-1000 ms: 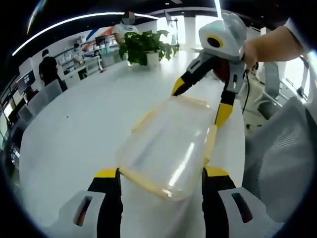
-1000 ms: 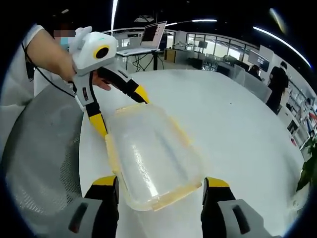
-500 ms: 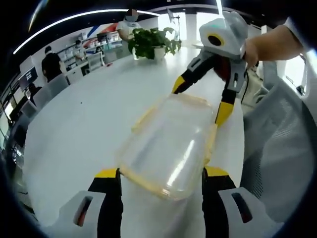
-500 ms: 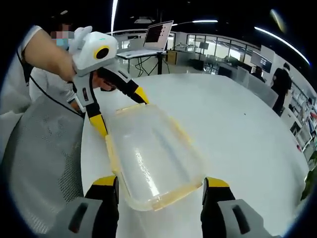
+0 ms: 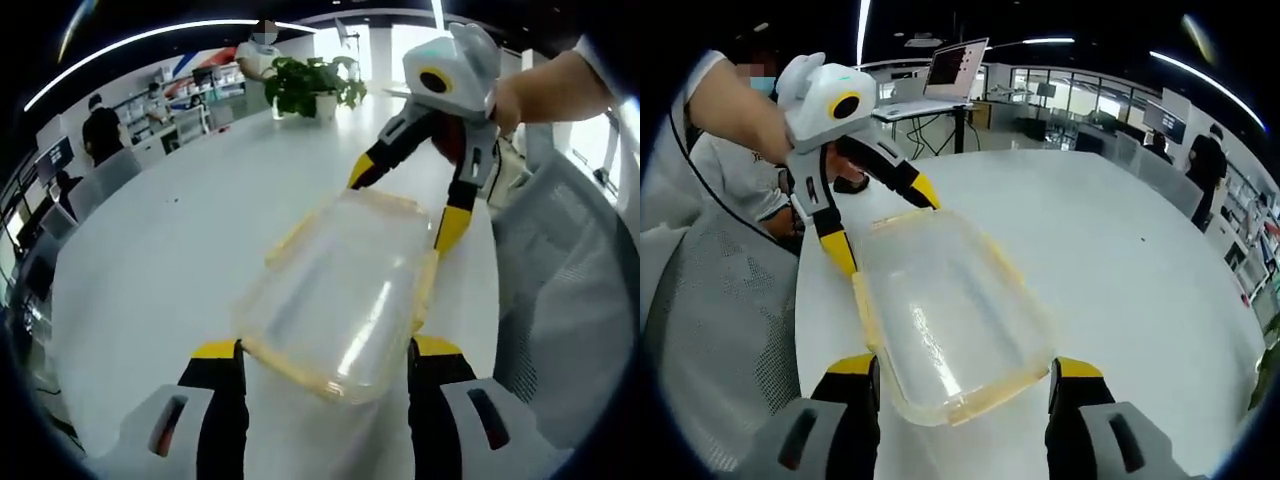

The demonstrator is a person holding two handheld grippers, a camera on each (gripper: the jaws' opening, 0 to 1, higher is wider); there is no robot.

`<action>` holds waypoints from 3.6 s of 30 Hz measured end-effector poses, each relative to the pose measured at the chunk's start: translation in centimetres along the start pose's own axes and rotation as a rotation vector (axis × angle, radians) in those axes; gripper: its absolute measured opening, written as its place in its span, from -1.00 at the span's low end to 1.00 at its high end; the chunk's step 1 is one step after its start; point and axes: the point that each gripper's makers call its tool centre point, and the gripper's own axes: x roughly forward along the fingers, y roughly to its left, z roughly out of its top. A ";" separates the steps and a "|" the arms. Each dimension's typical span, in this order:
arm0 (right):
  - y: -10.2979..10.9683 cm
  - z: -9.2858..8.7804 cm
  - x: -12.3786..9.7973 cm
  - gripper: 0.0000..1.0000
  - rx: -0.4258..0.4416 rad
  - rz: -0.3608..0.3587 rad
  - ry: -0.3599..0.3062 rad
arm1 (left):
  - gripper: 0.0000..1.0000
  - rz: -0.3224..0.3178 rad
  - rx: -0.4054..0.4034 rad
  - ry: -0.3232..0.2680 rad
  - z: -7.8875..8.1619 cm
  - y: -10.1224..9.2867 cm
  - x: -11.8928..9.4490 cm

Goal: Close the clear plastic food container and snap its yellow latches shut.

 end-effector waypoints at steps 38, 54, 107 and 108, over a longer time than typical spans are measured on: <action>-9.3 3.1 3.3 0.34 -0.036 0.000 0.020 | 0.26 0.027 -0.020 -0.003 3.2 8.8 3.6; -9.2 3.1 3.2 0.40 -0.047 -0.006 0.037 | 0.51 0.060 -0.061 0.029 2.5 9.4 3.3; 0.0 3.6 -8.2 0.98 0.122 -0.093 -0.190 | 0.97 0.142 -0.167 -0.151 6.0 -1.0 -7.2; 0.2 3.5 -8.4 0.98 0.121 -0.091 -0.192 | 0.97 0.146 -0.171 -0.154 6.0 -1.2 -7.3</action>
